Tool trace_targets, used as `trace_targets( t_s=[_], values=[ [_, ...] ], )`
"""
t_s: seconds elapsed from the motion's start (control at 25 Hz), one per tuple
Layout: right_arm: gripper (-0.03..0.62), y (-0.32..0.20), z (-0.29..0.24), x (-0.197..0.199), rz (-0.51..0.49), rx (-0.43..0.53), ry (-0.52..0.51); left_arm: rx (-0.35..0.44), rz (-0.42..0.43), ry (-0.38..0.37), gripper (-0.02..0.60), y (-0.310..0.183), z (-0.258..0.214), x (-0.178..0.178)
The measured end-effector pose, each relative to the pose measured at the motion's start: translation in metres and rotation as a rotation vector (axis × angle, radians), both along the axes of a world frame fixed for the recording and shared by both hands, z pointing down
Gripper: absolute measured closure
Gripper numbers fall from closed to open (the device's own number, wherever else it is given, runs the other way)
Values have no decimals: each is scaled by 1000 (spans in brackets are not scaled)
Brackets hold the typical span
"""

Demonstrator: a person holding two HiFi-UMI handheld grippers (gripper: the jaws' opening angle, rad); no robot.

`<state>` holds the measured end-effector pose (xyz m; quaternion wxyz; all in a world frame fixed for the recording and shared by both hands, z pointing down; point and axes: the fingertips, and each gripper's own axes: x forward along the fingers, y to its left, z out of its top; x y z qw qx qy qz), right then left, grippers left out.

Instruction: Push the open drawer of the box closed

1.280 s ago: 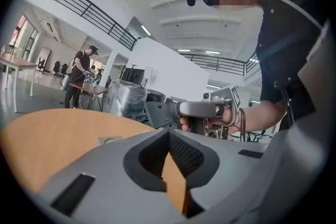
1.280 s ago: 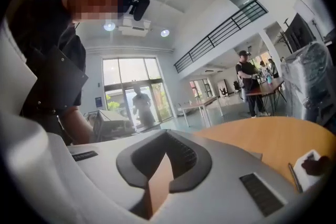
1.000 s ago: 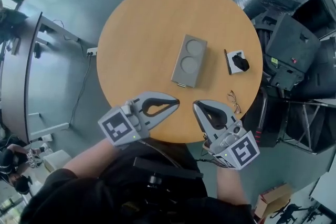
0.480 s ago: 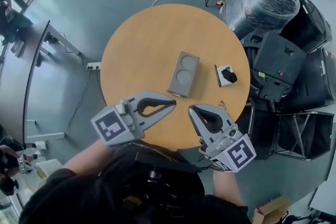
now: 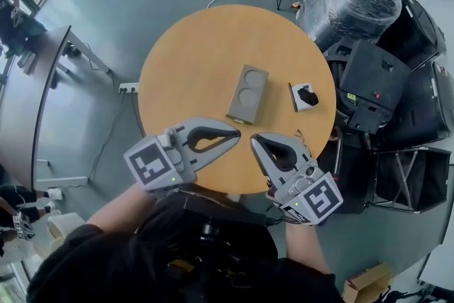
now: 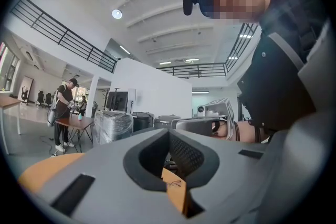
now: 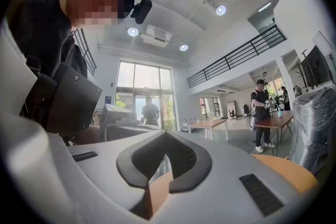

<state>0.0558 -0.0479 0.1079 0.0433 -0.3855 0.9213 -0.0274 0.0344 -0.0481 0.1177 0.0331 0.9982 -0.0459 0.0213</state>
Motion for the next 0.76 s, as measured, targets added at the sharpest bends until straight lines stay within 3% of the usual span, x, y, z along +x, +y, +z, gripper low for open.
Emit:
trace_targets(
  t_s=[0.76],
  values=[
    [588, 16, 7, -5, -5, -13, -1, -8, 3, -2, 548, 21, 7, 1]
  ],
)
